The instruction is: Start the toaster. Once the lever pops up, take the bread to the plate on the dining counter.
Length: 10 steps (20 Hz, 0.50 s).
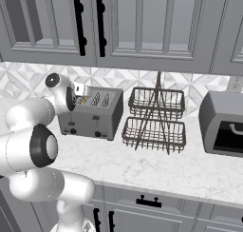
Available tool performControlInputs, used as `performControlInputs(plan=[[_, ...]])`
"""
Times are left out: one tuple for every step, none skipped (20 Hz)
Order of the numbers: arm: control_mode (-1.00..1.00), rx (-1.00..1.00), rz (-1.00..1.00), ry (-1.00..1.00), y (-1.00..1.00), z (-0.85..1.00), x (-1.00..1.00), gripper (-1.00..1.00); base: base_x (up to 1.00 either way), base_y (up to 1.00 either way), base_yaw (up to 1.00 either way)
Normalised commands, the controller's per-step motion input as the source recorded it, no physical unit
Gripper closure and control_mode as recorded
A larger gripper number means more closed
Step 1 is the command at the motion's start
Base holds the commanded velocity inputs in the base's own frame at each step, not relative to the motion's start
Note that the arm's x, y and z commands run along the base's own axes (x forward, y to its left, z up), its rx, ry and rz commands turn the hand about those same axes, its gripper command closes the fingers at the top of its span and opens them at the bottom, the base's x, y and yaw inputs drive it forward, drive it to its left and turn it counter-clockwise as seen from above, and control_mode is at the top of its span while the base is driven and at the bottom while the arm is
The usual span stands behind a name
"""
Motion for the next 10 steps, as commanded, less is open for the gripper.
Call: performControlInputs(plan=[[-1.00, 0.00, 0.00, 0.00, 0.00, 0.00, 0.00, -1.00, 0.00, 0.00, 0.00], [-1.00, 0.00, 0.00, 0.00, 0.00, 0.00, 0.00, -1.00, 0.00, 0.00, 0.00], [-1.00, 0.00, 0.00, 0.00, 0.00, 0.00, 0.00, -1.00, 0.00, 0.00, 0.00], [-1.00, 0.00, 0.00, 0.00, 0.00, 0.00, 0.00, -1.00, 0.00, 0.00, 0.00], [-1.00, 0.00, 0.00, 0.00, 0.00, 0.00, 0.00, -1.00, 0.00, 0.00, 0.00], [-1.00, 0.00, 0.00, 0.00, 0.00, 0.00, 0.00, -1.00, 0.00, 0.00, 0.00], [-1.00, 0.00, 0.00, 0.00, 0.00, 0.00, 0.00, -1.00, 0.00, 0.00, 0.00], [-1.00, 0.00, 0.00, 0.00, 0.00, 0.00, 0.00, -1.00, 0.00, 0.00, 0.00], [-1.00, 0.00, 0.00, 0.00, 0.00, 0.00, 0.00, -1.00, 0.00, 0.00, 0.00], [-1.00, 0.00, 0.00, 0.00, 0.00, 0.00, 0.00, -1.00, 0.00, 0.00, 0.00]])
